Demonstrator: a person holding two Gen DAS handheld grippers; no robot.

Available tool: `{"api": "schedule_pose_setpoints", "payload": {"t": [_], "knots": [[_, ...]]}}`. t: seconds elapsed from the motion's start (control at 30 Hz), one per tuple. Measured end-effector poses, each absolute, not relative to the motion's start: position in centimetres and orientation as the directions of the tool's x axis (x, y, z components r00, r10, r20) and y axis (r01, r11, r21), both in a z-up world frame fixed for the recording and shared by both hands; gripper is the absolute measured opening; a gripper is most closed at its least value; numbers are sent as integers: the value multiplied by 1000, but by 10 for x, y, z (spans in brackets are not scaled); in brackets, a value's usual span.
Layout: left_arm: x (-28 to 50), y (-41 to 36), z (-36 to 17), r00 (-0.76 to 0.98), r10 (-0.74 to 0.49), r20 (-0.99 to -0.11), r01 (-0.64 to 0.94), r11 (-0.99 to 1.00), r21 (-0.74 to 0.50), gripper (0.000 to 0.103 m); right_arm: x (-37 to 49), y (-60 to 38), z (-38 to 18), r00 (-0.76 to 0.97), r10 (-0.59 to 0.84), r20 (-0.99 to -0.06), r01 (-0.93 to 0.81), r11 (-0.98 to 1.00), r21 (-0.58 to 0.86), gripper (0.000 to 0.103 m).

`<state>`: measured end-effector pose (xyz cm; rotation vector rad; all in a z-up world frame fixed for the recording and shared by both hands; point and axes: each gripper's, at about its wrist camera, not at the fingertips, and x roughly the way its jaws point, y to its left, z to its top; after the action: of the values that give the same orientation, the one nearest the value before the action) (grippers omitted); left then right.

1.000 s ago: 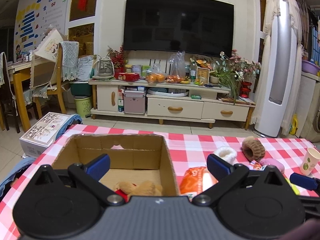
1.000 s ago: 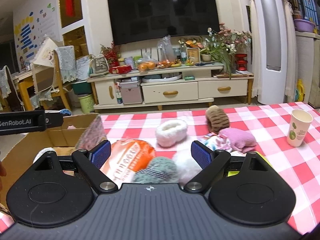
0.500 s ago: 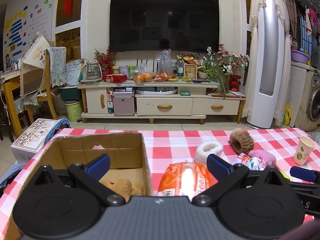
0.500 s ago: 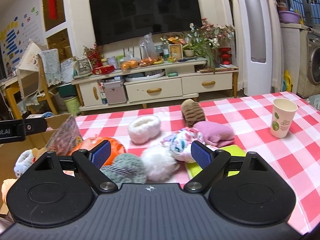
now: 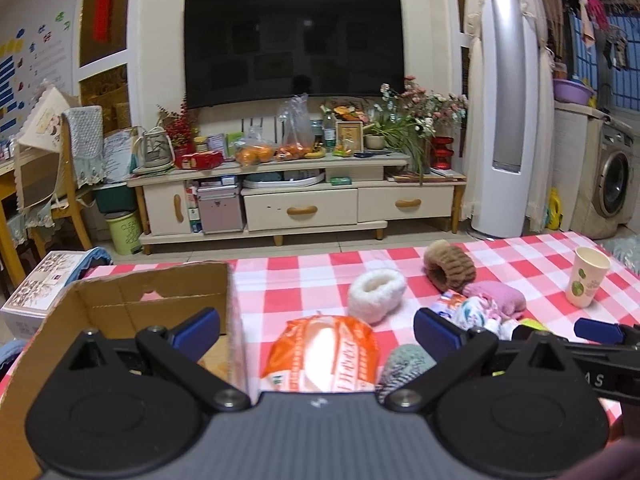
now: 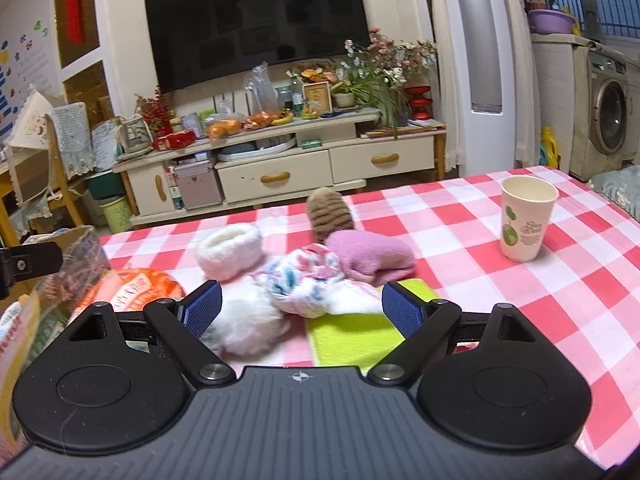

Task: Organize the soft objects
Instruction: 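Move the right gripper to the floral cloth while the left approaches the teal knit item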

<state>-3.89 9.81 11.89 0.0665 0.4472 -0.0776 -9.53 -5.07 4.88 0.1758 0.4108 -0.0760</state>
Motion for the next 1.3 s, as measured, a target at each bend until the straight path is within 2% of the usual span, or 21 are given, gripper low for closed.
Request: {"api": "schedule_pose_setpoints", "payload": {"t": [0.57, 0.77, 0.93, 1.07, 1.3], "knots": [[-50, 43, 99, 868, -180, -463, 264, 957, 123, 102, -84, -103, 25, 886, -114, -450, 180, 978, 108, 103], [-50, 23, 86, 837, -222, -501, 331, 933, 139, 102, -77, -111, 15, 867, -48, -496, 136, 980, 143, 103], [-43, 14, 76, 826, -206, -525, 332, 930, 157, 102, -70, -110, 11, 853, 40, -521, 48, 987, 155, 103], [-35, 14, 69, 816, -187, -547, 316, 937, 150, 102, -63, -114, 9, 843, 42, -537, 47, 987, 151, 103], [-22, 14, 60, 805, -159, -571, 277, 953, 125, 102, -58, -129, 11, 857, 85, -509, 50, 968, 245, 103]]}}
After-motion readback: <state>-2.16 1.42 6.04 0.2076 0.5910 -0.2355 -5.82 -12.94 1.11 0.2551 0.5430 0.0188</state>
